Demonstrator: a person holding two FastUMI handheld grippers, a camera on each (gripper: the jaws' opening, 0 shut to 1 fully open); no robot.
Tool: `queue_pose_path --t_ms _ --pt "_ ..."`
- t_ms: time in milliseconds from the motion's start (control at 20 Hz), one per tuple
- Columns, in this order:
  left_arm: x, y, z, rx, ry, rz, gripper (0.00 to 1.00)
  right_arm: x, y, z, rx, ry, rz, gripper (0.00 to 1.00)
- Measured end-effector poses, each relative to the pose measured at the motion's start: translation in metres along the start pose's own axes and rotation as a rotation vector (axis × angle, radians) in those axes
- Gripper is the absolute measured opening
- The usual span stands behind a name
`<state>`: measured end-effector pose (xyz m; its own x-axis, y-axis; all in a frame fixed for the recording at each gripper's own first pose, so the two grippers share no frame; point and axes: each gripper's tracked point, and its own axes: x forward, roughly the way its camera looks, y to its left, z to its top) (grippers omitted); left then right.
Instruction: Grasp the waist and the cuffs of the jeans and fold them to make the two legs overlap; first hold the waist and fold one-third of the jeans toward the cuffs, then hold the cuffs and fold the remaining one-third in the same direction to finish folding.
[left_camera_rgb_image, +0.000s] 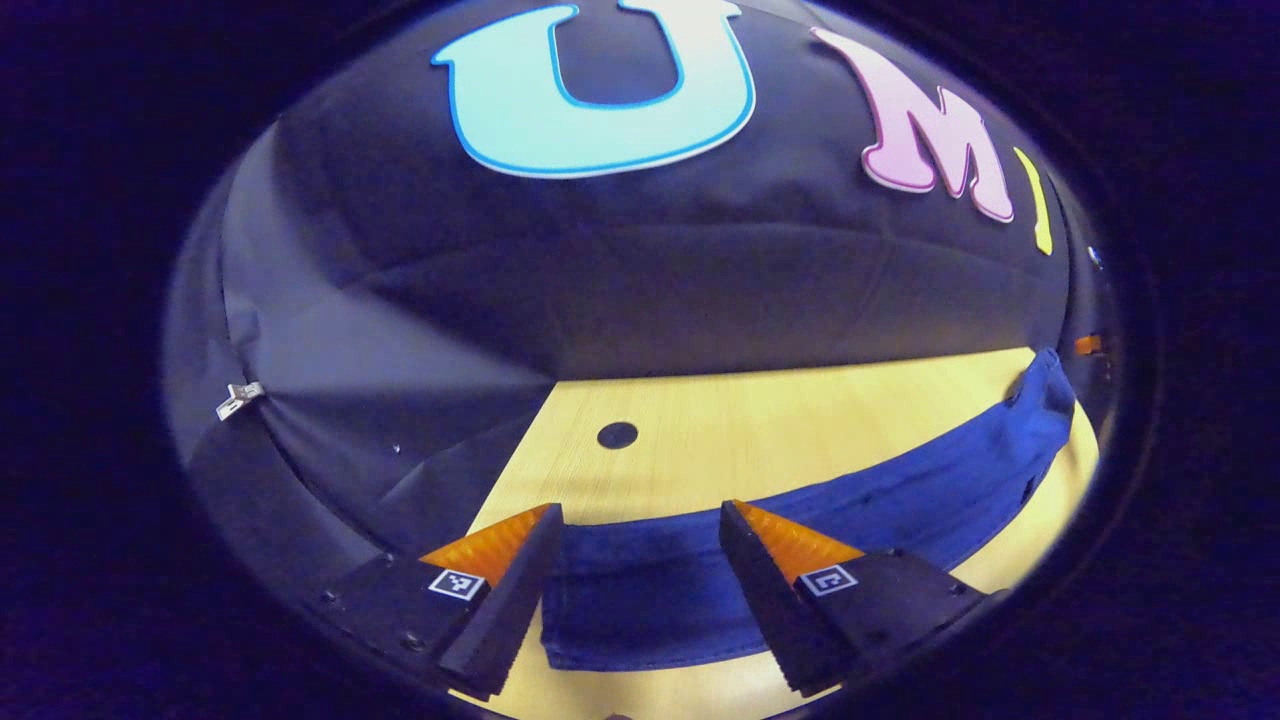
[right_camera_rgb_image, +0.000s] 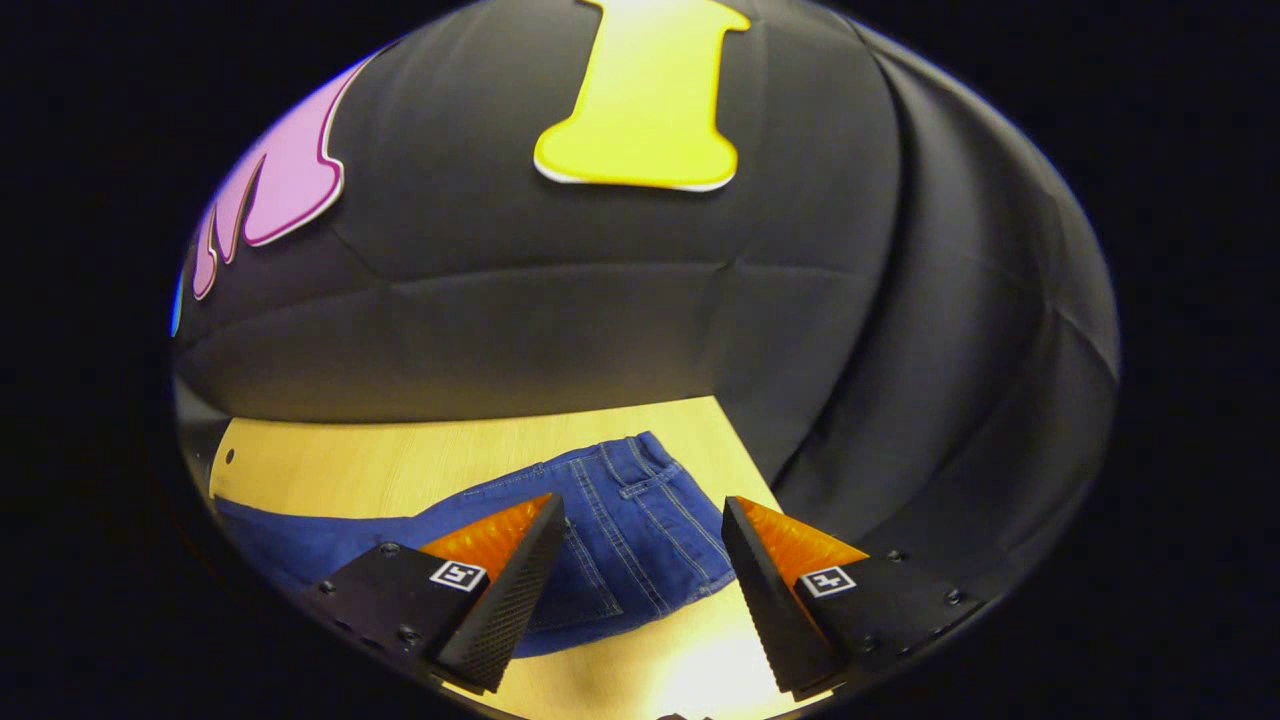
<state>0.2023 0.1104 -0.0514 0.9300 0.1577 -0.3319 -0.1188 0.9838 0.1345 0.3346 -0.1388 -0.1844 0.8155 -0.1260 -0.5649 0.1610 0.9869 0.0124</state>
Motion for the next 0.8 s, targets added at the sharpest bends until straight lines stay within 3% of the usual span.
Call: queue_pose_path --t_ms 250,500,650,800 --pt "-0.078 -0.078 0.007 0.052 -0.115 0.007 0.98 -0.009 -0.019 -0.019 0.091 -0.074 -0.062 0.97" --pt "-0.121 -0.18 0.003 0.056 -0.115 -0.147 0.98 0.017 -0.035 -0.069 0.28 0.032 -0.117 0.99" --pt "-0.129 -0.218 0.008 0.038 -0.108 -0.214 0.98 0.041 -0.047 -0.085 0.45 0.085 -0.148 0.99" --pt "-0.127 -0.232 0.005 -0.004 -0.089 -0.239 0.98 0.063 -0.058 -0.098 0.53 0.114 -0.207 0.98"
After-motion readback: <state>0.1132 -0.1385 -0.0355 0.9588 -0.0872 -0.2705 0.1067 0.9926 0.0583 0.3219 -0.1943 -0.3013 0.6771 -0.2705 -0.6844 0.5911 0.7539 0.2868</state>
